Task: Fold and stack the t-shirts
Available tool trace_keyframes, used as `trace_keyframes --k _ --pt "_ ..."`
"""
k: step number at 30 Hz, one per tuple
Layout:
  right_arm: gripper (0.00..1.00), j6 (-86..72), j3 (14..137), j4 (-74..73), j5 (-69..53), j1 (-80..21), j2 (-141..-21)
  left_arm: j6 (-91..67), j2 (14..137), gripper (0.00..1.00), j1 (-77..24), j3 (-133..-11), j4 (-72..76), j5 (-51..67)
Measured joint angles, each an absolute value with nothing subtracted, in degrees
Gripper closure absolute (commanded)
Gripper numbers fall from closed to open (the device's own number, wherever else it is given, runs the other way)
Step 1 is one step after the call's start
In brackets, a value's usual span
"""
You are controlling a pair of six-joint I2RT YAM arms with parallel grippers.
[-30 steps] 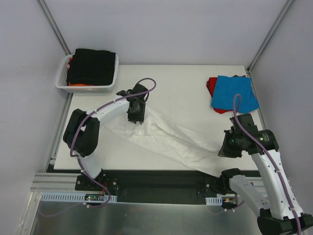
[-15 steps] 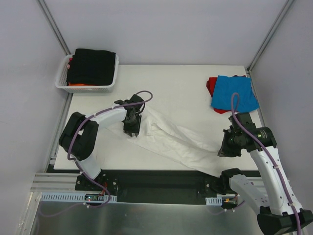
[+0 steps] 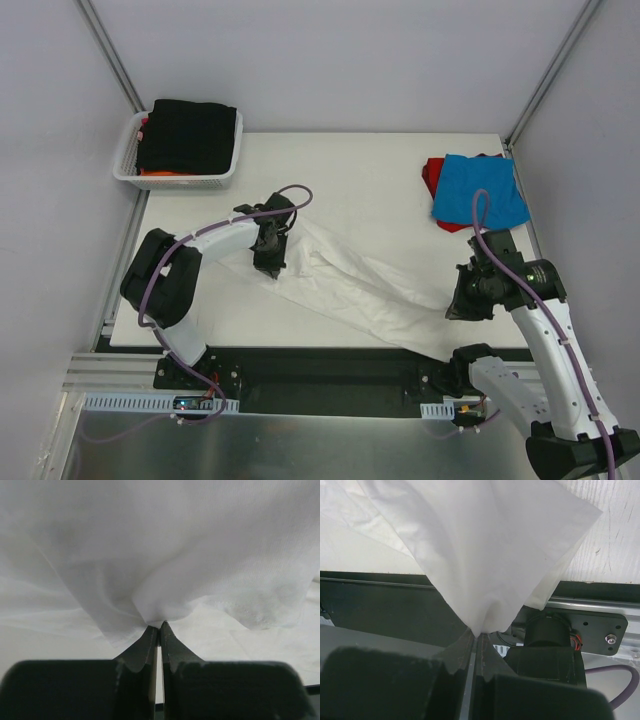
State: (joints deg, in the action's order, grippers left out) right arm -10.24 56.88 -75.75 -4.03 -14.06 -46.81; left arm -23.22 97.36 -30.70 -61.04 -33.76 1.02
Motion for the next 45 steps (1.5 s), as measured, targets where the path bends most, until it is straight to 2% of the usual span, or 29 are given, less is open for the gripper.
trace_keyframes --k 20,34,45 --pt "0.99 -10.0 56.9 -75.7 -3.9 -14.1 -46.5 -21.7 85.0 1.00 -30.7 -67.9 -39.7 -7.0" --pt "0.99 -9.9 53.6 -75.7 -4.0 -14.1 -44.3 -21.8 75.0 1.00 -30.6 -53.8 -45.0 -10.3" --pt "0.99 -11.5 50.3 -75.9 -4.3 -14.1 -37.9 -21.8 79.7 1.00 -27.9 -54.4 -46.7 -12.4"
